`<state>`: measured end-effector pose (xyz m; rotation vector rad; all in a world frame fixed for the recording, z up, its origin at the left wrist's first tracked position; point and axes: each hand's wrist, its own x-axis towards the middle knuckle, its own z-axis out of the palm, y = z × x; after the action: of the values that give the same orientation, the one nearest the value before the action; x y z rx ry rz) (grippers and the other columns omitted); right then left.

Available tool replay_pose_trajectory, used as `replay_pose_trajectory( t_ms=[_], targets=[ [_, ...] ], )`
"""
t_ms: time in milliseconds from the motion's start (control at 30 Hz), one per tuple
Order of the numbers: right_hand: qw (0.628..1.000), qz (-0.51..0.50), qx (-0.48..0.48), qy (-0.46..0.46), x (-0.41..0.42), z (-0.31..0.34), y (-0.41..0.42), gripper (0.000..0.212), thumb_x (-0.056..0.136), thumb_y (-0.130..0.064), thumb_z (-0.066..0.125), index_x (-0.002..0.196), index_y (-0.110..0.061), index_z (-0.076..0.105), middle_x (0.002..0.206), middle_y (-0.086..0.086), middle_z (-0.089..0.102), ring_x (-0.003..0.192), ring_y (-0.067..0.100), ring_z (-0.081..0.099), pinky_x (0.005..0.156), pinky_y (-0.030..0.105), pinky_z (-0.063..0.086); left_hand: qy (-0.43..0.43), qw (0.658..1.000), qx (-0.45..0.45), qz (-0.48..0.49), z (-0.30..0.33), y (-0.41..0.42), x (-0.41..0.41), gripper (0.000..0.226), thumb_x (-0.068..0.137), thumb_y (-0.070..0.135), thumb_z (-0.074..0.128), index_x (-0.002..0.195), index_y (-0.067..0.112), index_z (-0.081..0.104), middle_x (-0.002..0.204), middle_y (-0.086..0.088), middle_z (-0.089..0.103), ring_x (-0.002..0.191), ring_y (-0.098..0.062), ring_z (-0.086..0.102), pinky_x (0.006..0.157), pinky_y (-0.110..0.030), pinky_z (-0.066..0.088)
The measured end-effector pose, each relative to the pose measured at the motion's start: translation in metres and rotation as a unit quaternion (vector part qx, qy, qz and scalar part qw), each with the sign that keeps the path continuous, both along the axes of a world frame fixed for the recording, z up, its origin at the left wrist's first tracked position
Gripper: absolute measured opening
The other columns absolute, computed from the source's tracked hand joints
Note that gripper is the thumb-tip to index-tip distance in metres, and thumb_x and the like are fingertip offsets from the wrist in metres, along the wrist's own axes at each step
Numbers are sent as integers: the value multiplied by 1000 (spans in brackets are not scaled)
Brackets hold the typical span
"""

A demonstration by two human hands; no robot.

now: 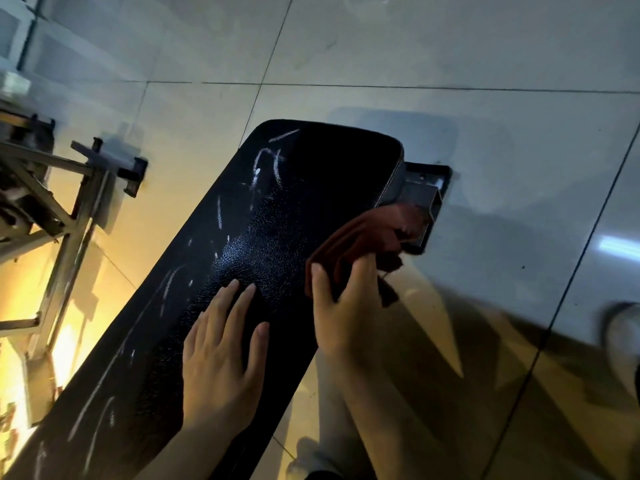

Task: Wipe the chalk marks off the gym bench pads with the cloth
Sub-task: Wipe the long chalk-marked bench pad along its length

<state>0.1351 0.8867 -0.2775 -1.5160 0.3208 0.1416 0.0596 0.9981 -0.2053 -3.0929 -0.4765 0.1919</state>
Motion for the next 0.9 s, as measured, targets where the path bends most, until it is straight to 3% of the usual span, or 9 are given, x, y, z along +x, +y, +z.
replay_pose_trajectory(
  t_ms=[100,233,300,433,500,633,700,800,900],
  targets=[
    [1000,-14,-13,-3,-10,2,5,44,90,-33,61,123,-7,50,114,7,60,105,14,58,89,16,48,3,1000,3,-4,0,0,0,54,95,51,27,146,33,34,153,11,31,142,-9,23,114,-42,21],
    [997,-4,30,65,36,-5,-3,45,87,-41,55,119,-11,47,115,6,58,104,20,61,89,33,54,-2,1000,-2,0,1,-2,-1,54,95,52,25,146,36,33,154,14,29,143,-8,21,115,-41,19],
    [994,-28,11,104,76,-14,-8,42,91,-37,54,121,-9,47,121,9,57,112,26,58,98,42,50,-2,1000,-7,1,1,-1,-1,54,95,52,26,146,36,33,153,14,29,142,-8,21,115,-40,17],
    [990,-32,-4,136,121,-24,-24,50,96,-29,57,137,-7,41,139,8,49,129,24,46,110,36,36,-8,1000,-2,-4,0,0,-1,54,96,51,27,145,31,38,153,11,32,142,-9,24,114,-41,21],
    [994,-20,-12,105,104,-18,-25,38,96,-28,56,128,-9,46,125,3,54,114,18,52,101,26,37,-9,1000,0,-4,0,0,-1,54,96,52,26,145,32,36,152,11,32,141,-9,24,113,-42,22],
    [998,2,-15,62,40,-3,-15,19,93,-27,60,100,-17,45,97,0,57,86,13,58,82,27,52,0,1000,-5,-1,0,-2,0,56,96,54,24,146,32,34,151,13,30,140,-9,23,112,-42,19],
    [998,20,-8,52,12,3,-10,21,93,-29,60,102,-14,48,94,3,59,81,15,60,68,22,50,12,1000,0,1,1,-2,2,57,95,55,24,146,31,36,152,8,34,140,-14,26,111,-42,20],
    [998,40,13,50,-6,11,-13,23,93,-30,60,105,-13,51,93,3,60,79,15,59,65,21,47,24,1000,1,-9,8,-1,11,61,92,56,28,141,24,45,144,0,45,133,-22,39,107,-48,28],
    [990,45,92,92,-5,23,-25,13,96,-32,55,101,-20,51,89,-1,61,76,9,60,62,16,46,38,996,-73,-16,13,-20,34,64,86,57,37,139,22,46,139,2,47,123,-9,40,101,-50,41]
  ],
)
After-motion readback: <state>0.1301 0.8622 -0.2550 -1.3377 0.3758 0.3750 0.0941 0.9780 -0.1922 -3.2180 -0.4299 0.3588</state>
